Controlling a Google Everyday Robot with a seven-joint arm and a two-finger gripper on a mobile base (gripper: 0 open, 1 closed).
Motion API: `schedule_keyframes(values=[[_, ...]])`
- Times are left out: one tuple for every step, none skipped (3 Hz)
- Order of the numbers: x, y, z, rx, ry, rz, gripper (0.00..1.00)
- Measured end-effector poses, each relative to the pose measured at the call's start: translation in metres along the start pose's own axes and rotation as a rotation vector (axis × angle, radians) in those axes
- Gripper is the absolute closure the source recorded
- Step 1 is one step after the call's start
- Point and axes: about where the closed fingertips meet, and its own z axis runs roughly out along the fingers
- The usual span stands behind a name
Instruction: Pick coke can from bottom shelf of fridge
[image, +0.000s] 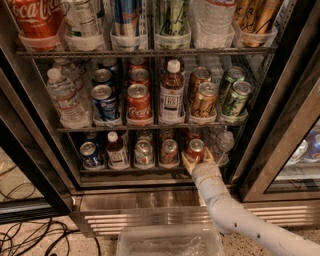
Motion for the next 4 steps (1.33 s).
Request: schedule_keyframes(values=[[0.0,0.0,0.0,0.0,0.0,0.0,0.98],[0.0,0.0,0.0,0.0,0.0,0.0,1.0],[-0.009,0.0,-0.002,-0.013,-0.007,0.013,1.0],[-0.028,-0.002,-0.006,-0.032,-0.024,0.034,1.0]])
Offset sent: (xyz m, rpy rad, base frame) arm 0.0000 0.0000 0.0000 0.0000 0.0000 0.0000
